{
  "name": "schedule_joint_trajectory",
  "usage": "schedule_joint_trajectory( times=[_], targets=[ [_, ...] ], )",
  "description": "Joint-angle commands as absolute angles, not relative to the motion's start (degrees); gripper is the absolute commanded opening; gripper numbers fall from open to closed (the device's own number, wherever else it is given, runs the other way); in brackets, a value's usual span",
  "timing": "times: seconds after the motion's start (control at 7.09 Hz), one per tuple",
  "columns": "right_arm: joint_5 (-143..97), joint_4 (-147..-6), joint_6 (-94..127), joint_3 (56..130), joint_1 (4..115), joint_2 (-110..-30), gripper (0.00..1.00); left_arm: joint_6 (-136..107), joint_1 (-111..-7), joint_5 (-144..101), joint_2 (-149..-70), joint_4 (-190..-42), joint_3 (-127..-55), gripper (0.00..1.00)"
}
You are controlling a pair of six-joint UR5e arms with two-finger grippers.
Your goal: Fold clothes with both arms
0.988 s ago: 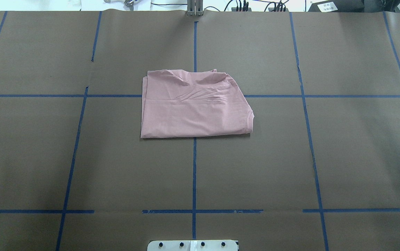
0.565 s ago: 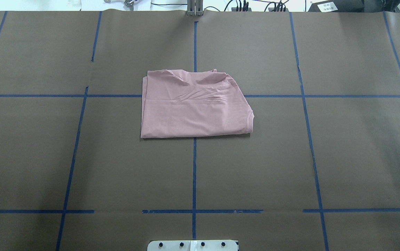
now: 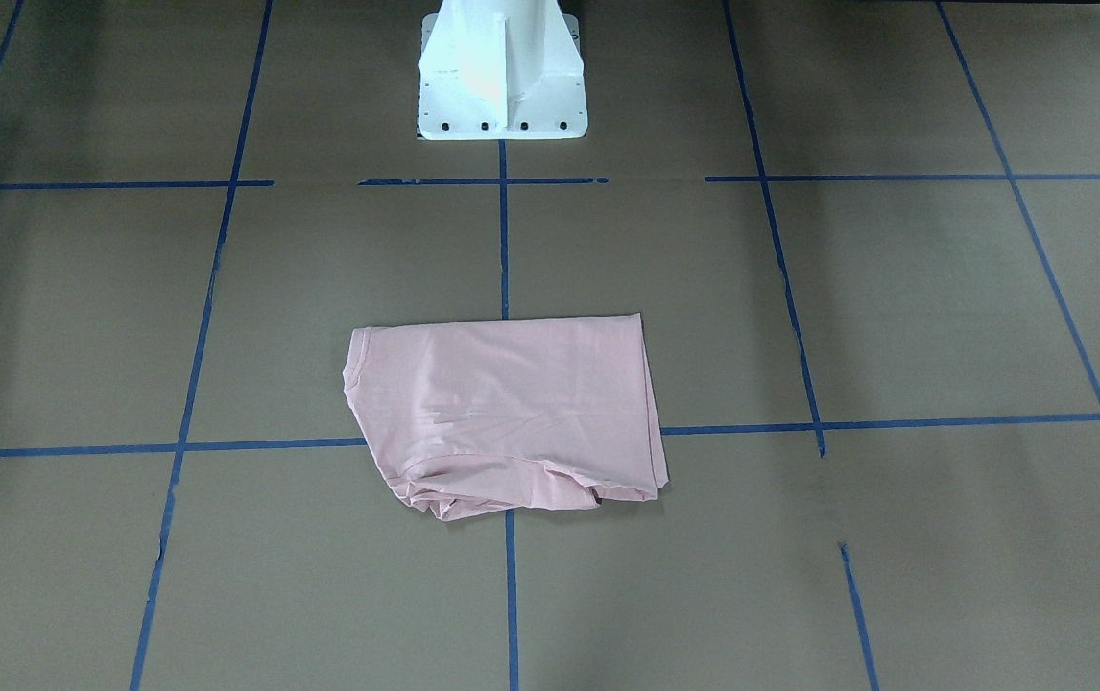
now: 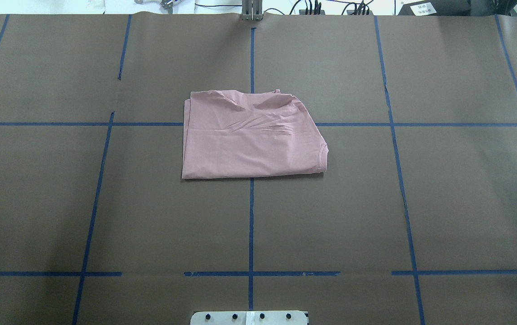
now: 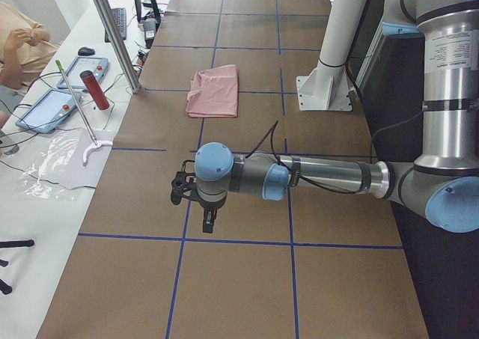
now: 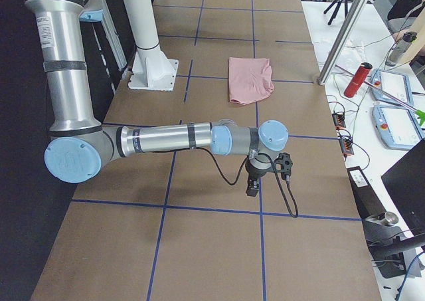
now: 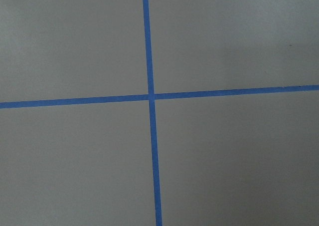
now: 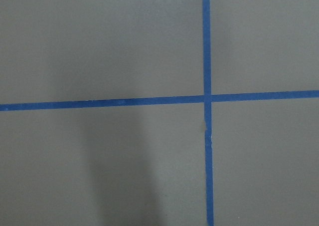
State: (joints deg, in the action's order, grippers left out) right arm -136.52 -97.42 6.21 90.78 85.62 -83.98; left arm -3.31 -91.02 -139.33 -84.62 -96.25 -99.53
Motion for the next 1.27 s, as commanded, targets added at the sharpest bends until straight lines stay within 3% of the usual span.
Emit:
schedule_joint_trajectory(
  times=[0.0, 1.13],
  targets=[
    [-136.58, -97.30, 6.68, 90.79, 86.75, -83.76, 1.00, -3.34, -91.05, -139.39, -84.20, -96.24, -100.01, 1.00],
    [-136.32, -96.86, 5.80, 93.43, 86.05, -83.94, 1.00, -3.34, -91.05, -139.31, -83.94, -96.50, -100.46, 1.00]
  ],
)
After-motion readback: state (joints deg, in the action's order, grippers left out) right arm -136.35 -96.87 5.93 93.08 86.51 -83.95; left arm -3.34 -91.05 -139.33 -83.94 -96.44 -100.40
